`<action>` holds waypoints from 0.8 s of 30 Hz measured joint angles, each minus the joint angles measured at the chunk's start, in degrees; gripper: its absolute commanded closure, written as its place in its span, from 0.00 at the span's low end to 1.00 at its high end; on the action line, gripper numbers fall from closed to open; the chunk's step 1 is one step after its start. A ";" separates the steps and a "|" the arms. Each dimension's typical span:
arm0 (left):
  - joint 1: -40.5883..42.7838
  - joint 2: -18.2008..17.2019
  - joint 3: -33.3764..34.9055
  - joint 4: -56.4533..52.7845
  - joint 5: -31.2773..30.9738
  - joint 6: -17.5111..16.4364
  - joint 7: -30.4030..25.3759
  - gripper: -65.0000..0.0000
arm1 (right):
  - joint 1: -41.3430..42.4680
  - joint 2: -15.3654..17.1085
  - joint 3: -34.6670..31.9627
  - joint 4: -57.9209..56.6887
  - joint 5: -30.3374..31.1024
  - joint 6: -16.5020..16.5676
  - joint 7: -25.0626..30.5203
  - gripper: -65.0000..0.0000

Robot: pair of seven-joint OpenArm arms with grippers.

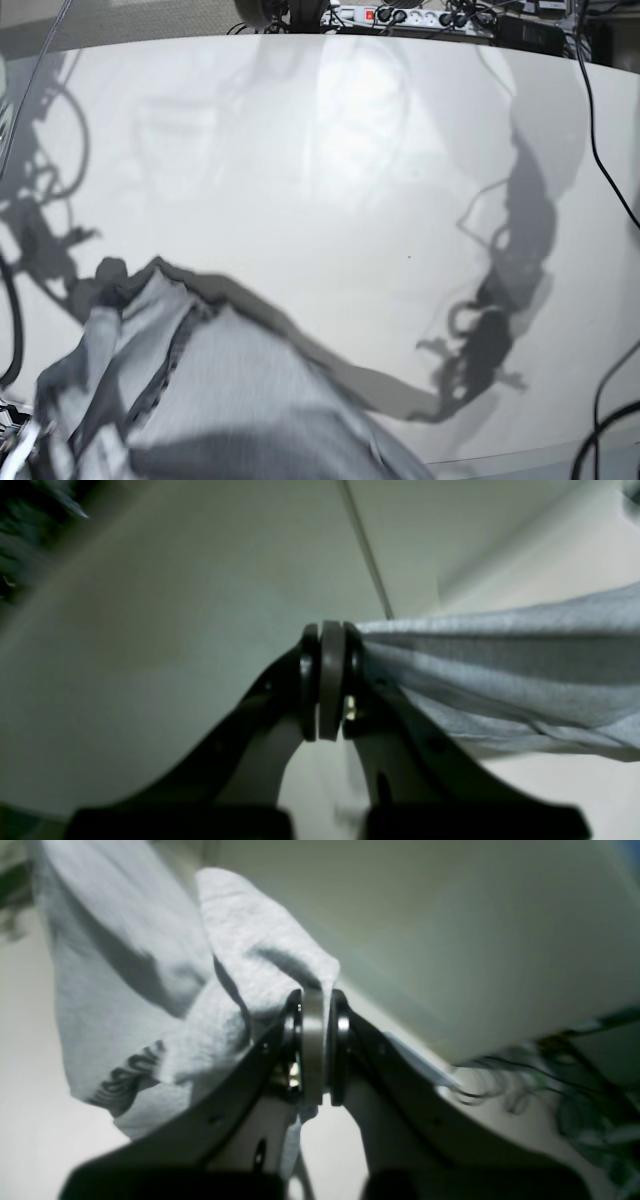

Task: Layout the t-shirt on the table in an organized manner, then fold the t-shirt properly
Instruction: 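Lift and stretch the t-shirt between both grippers, then lay it flat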

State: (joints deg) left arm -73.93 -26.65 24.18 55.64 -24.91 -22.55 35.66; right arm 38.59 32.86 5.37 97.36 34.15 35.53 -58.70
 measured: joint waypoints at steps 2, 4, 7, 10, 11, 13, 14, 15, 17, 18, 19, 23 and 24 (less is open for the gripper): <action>0.44 -0.11 -0.02 -1.55 -1.38 0.00 1.11 1.00 | 4.52 1.14 0.04 -1.88 0.39 -0.24 0.09 1.00; 2.08 -0.15 0.24 -3.32 -3.23 -0.52 1.90 1.00 | 9.20 2.19 -0.46 -4.66 0.57 -0.66 0.26 1.00; 2.67 0.15 0.55 -4.31 -6.67 -2.38 4.61 1.00 | 14.95 3.67 -3.28 -9.20 3.61 -1.05 -1.31 1.00; 1.29 0.13 0.44 -3.85 -12.28 -4.68 8.52 1.00 | 16.81 4.68 -6.23 -11.50 10.60 1.66 -6.45 1.00; 1.11 0.13 0.44 -3.76 -14.27 -5.09 10.10 1.00 | 16.63 4.92 -7.26 -11.61 12.79 2.67 -9.33 1.00; 1.09 0.02 0.44 -3.67 -17.40 -6.23 14.75 1.00 | 15.76 5.16 -9.44 -11.63 17.07 3.98 -15.89 1.00; 1.42 0.00 0.46 -3.80 -19.10 -7.10 17.27 1.00 | 14.80 5.05 -10.51 -11.67 20.02 4.28 -18.21 1.00; 1.73 -0.09 0.46 -3.98 -21.11 -8.68 19.41 1.00 | 13.62 5.03 -11.65 -11.69 24.52 4.28 -20.41 1.00; 2.29 -0.15 0.46 -4.15 -25.59 -11.50 22.29 1.00 | 10.78 4.87 -13.92 -11.80 30.91 4.35 -22.40 1.00; 2.27 -0.15 0.46 -4.09 -27.15 -12.35 23.21 1.00 | 9.33 4.81 -14.91 -11.82 32.39 4.35 -22.47 1.00; 1.99 -0.13 0.46 -4.02 -28.33 -12.66 24.28 1.00 | 8.02 4.85 -15.80 -11.82 34.14 4.37 -22.43 1.00; 1.42 0.00 0.46 -3.87 -32.33 -14.38 28.48 1.00 | 1.66 5.05 -19.02 -11.85 38.77 4.37 -22.16 1.00; 1.77 0.00 0.46 -3.85 -33.20 -15.15 28.94 1.00 | -0.37 5.05 -19.93 -11.85 40.13 4.37 -22.23 1.00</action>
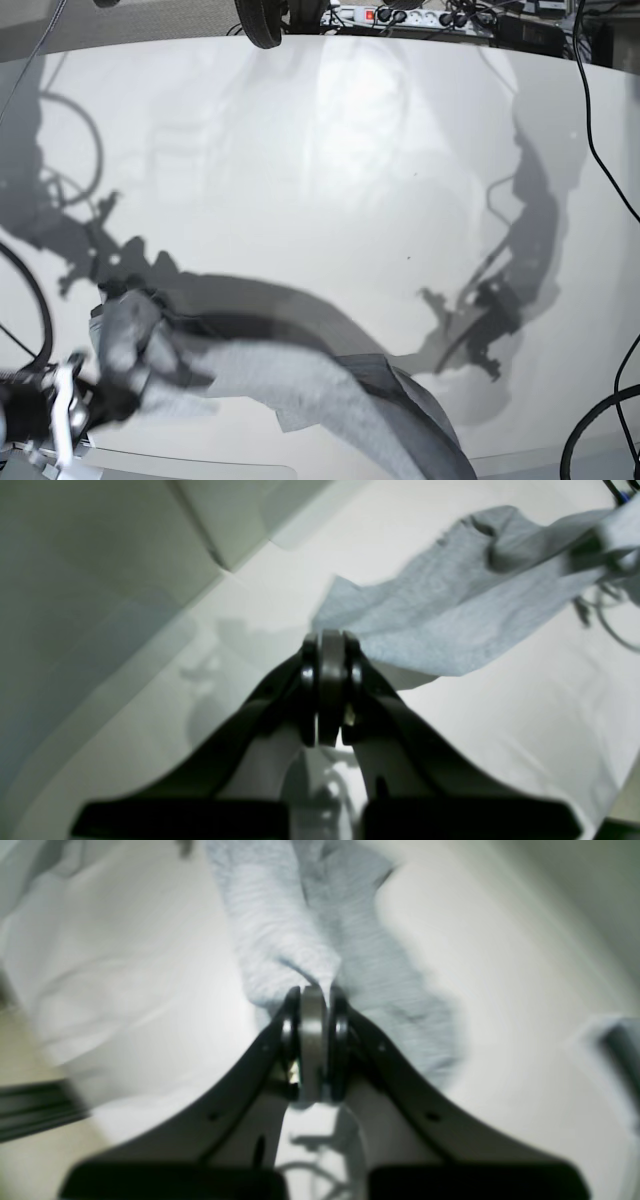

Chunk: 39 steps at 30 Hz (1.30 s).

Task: Layout the t-shirt on the table in an organized manner, then fold the t-shirt properly
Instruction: 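Lift and stretch the t-shirt between both grippers, then lay it flat, then release and regrasp the t-shirt edge with the right gripper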

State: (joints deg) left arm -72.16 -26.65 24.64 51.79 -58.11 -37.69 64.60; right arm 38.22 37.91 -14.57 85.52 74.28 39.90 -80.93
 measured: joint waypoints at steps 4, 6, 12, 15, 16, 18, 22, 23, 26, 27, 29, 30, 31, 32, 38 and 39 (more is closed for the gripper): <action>9.35 -0.11 -0.48 0.33 -2.34 -1.84 0.17 1.00 | -7.30 -0.31 -4.44 -0.04 1.44 0.04 -0.07 1.00; 15.65 0.07 0.00 -0.37 -0.74 -1.92 1.68 1.00 | -10.34 -0.24 -6.62 -0.04 1.38 0.04 0.07 1.00; 23.76 -2.38 0.68 -0.02 -1.70 -2.01 0.79 1.00 | -17.25 0.02 -12.24 -0.04 -3.50 0.02 0.28 1.00; 26.18 -4.87 1.79 -0.02 -1.66 -2.03 -0.04 1.00 | -18.71 0.17 -13.81 -0.04 -6.47 0.02 0.33 0.93; 27.04 -5.62 2.08 -0.09 -1.38 -2.01 0.42 1.00 | -19.17 0.13 -13.94 -0.04 -7.76 0.02 0.33 0.82; 27.93 -7.21 2.16 -0.15 -0.98 -2.01 1.14 1.00 | -19.96 0.15 -13.97 -0.04 -10.05 0.02 0.76 0.62; 26.34 -11.45 2.23 -0.13 -1.38 -1.99 -1.60 1.00 | -20.06 1.46 -14.21 -0.04 -19.87 -0.33 0.74 0.47; 26.21 -12.46 2.19 -0.02 -1.55 -2.01 -2.21 1.00 | -19.91 2.29 -14.16 -0.04 -22.27 -1.40 0.74 0.47; 26.49 -15.37 2.12 0.00 -1.68 -2.01 -3.08 1.00 | -19.67 4.76 -14.10 -0.04 -23.96 -2.16 0.72 0.47; 26.64 -16.09 2.12 -0.04 -1.55 -2.01 -3.21 1.00 | -19.69 5.11 -14.10 -0.04 -23.85 -2.19 0.70 0.47; 26.60 -16.96 2.14 -0.04 -1.49 -2.01 -3.54 1.00 | -19.76 5.27 -14.10 -0.04 -22.82 -2.40 0.74 0.47; 26.56 -17.16 2.12 -0.04 -1.49 -2.01 -3.61 1.00 | -19.78 5.29 -14.10 -0.04 -21.11 -2.40 0.76 0.47; 26.56 -17.18 2.12 -0.04 -1.49 -2.01 -3.72 1.00 | -19.78 5.31 -14.12 -0.04 -18.69 -2.40 0.74 0.47; 26.58 -17.18 2.12 -0.04 -1.51 -2.01 -3.74 1.00 | -19.78 5.44 -14.12 -0.04 -15.87 -2.40 0.74 0.47; 26.62 -17.16 2.14 -0.02 -1.95 -2.01 -4.11 1.00 | -19.80 3.89 -14.10 -0.04 -1.66 -0.20 0.74 0.47; 26.67 -17.18 2.14 -0.04 -1.90 -2.01 -4.63 1.00 | -20.06 2.97 -14.10 -0.04 -1.77 -0.20 0.55 0.47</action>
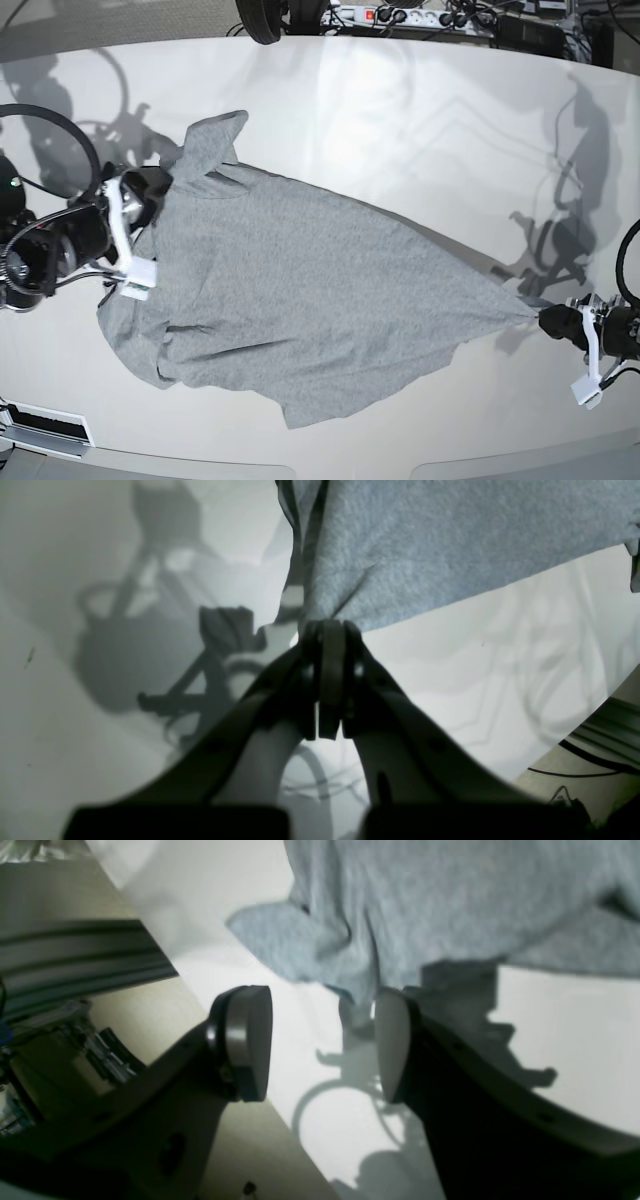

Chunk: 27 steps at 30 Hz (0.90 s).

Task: Layout the t-shirt on the table in an organized manner, then fold the t-shirt properly
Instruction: 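Release and regrasp the t-shirt edge with the right gripper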

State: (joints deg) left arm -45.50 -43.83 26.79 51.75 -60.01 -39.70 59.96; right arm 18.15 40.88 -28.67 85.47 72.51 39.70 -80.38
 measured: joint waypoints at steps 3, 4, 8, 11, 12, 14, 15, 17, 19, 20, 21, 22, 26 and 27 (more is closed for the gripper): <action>0.09 0.02 0.00 0.00 0.00 0.00 -1.55 1.00 | -1.29 -3.45 0.00 0.00 2.62 0.00 -0.11 0.47; 0.09 0.13 0.00 0.00 0.00 0.00 -1.49 1.00 | -1.68 -4.68 -0.02 0.00 3.15 0.00 -0.15 0.47; 0.09 0.46 0.00 0.00 0.00 0.00 -1.49 1.00 | -1.97 -9.68 0.00 0.00 2.97 0.00 -0.20 0.47; 0.09 0.33 0.00 0.00 0.00 0.00 -1.49 1.00 | -2.27 -13.20 0.00 0.00 0.98 0.02 0.02 0.48; 0.09 0.33 -0.02 0.00 -0.02 0.00 -1.49 1.00 | -2.47 -14.16 0.00 0.00 -0.74 0.02 -0.02 0.51; 0.09 0.35 0.00 0.00 0.00 0.00 -1.46 1.00 | -3.10 -15.93 0.00 0.00 -6.71 0.00 0.17 0.69; 0.09 0.33 0.00 0.00 0.00 0.00 -1.46 1.00 | -3.58 -16.63 0.00 0.00 -10.43 0.00 0.83 0.82; 0.09 0.33 0.00 0.02 0.02 -0.02 -1.49 1.00 | -5.07 -17.16 0.00 0.00 -17.66 0.02 5.20 1.00; 0.09 0.33 0.00 0.02 0.46 -0.02 -1.46 1.00 | -7.23 -17.09 0.07 0.00 -25.05 0.00 9.44 1.00; 0.11 0.33 0.00 0.00 0.48 -0.02 -1.46 1.00 | -8.28 -17.09 0.11 0.00 -28.61 -0.02 10.49 1.00; 0.11 0.33 0.00 0.00 0.48 -0.02 -1.51 1.00 | -9.14 -17.07 0.11 -0.04 -31.52 -0.22 11.26 1.00; 0.09 0.33 0.00 0.02 0.66 0.00 -1.70 1.00 | -9.79 -17.07 0.11 -0.07 -34.21 -1.99 11.65 1.00; 0.09 0.33 0.00 0.00 1.20 0.00 -1.95 1.00 | -10.03 -16.00 0.11 -0.04 -41.51 -7.41 8.76 1.00; 0.09 0.33 0.00 0.00 2.45 0.00 -2.08 1.00 | -9.99 -15.13 0.11 -0.04 -41.51 -7.85 6.99 1.00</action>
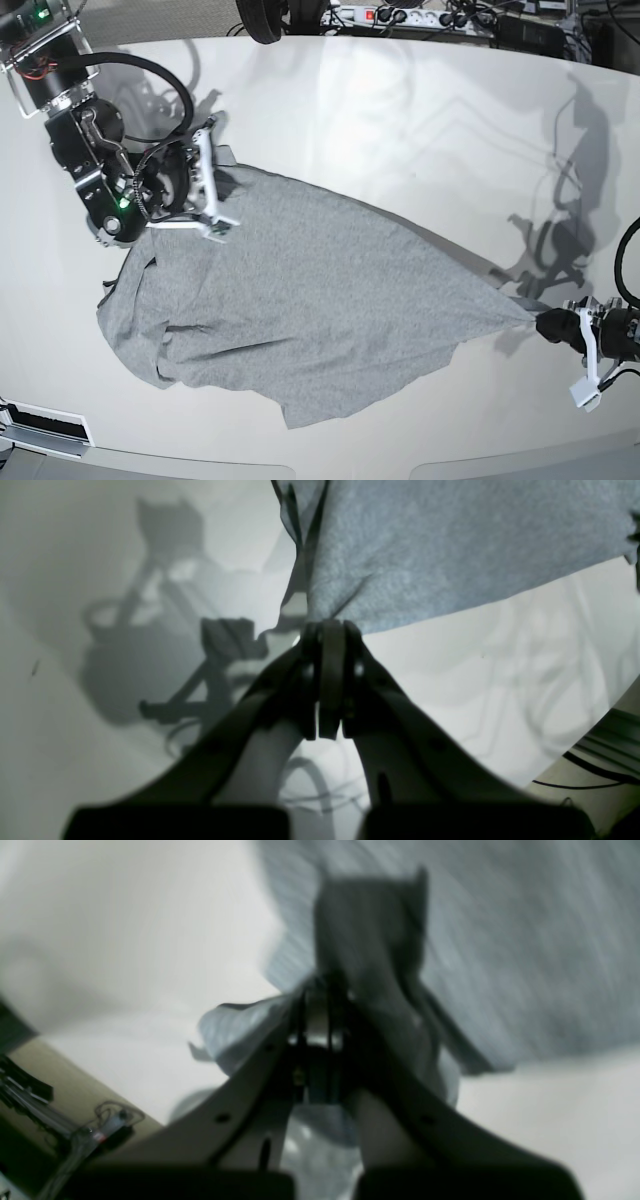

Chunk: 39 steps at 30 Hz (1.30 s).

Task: Layout the t-shirt on the table in an organized manner, then fold the t-shirt properly
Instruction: 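Release and regrasp the t-shirt edge with the right gripper, then pull the t-shirt edge with the right gripper to spread it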

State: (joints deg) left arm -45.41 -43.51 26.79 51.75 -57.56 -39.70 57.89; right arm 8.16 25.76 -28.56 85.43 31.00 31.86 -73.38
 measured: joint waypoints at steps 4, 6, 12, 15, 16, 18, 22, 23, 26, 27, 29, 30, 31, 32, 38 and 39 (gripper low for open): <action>-0.02 -0.63 0.00 0.02 5.20 -0.02 -4.90 1.00 | -0.39 3.78 0.00 0.00 0.26 -2.99 -6.16 1.00; -0.17 -1.46 0.00 0.02 5.60 -0.04 -6.34 1.00 | -0.39 5.77 0.00 0.00 0.28 -3.76 -6.62 1.00; -0.35 -3.50 0.00 0.00 6.40 -0.02 -5.81 1.00 | 0.15 12.11 0.00 0.00 5.57 -2.97 -6.36 1.00; -1.16 -4.15 0.00 0.00 3.67 -0.04 -5.84 1.00 | 0.96 13.57 1.33 0.07 15.02 2.34 -5.07 1.00; -1.68 -4.31 0.00 0.02 2.54 -0.02 -5.84 1.00 | 1.16 13.27 2.23 0.11 18.29 4.20 -5.03 1.00; -2.64 -4.44 -0.02 0.02 0.90 0.00 -5.88 1.00 | 1.22 12.13 4.76 0.59 26.32 7.82 -4.87 1.00; -2.29 -3.93 -0.02 0.02 0.20 -0.02 -5.44 1.00 | 1.16 6.69 10.08 0.74 35.52 7.85 -6.64 1.00; -2.03 -3.56 -0.02 0.02 0.13 0.00 -5.46 1.00 | 1.14 5.22 11.54 0.74 36.92 7.85 -6.82 1.00; -1.57 -2.64 -0.02 0.02 0.13 -0.02 -5.46 1.00 | 1.42 -0.28 15.52 0.74 37.97 7.85 -6.84 1.00; -1.55 -2.60 -0.02 0.02 0.13 -0.02 -5.40 1.00 | 1.55 -2.25 16.11 0.74 36.94 7.87 -6.32 1.00; -1.62 -2.49 -0.02 0.02 0.11 -0.02 -5.44 1.00 | 1.36 -5.81 16.20 0.74 31.65 7.87 -2.84 1.00; -1.64 -2.49 -0.02 0.02 0.11 -0.02 -5.46 1.00 | 1.01 -7.32 16.20 0.74 27.54 7.89 -0.31 1.00; -1.73 -2.49 -0.02 0.02 0.13 -0.02 -5.42 1.00 | 0.55 -8.72 16.17 0.74 23.39 7.89 2.32 1.00; -1.75 -2.51 -0.02 0.02 0.15 -0.02 -5.42 1.00 | 0.04 -9.97 16.20 0.70 19.50 7.85 4.57 1.00; -4.00 -2.73 -0.02 0.02 0.96 -0.02 -5.46 1.00 | -0.90 -13.07 16.22 0.48 -1.11 7.85 11.43 1.00; -4.35 -3.06 -0.02 0.09 0.96 0.00 -5.86 1.00 | -1.62 -13.05 16.33 0.48 -2.75 7.87 13.64 1.00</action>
State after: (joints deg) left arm -49.76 -46.57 26.76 51.83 -56.60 -39.70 52.03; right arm 6.55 12.71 -12.23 85.91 28.25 39.72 -59.75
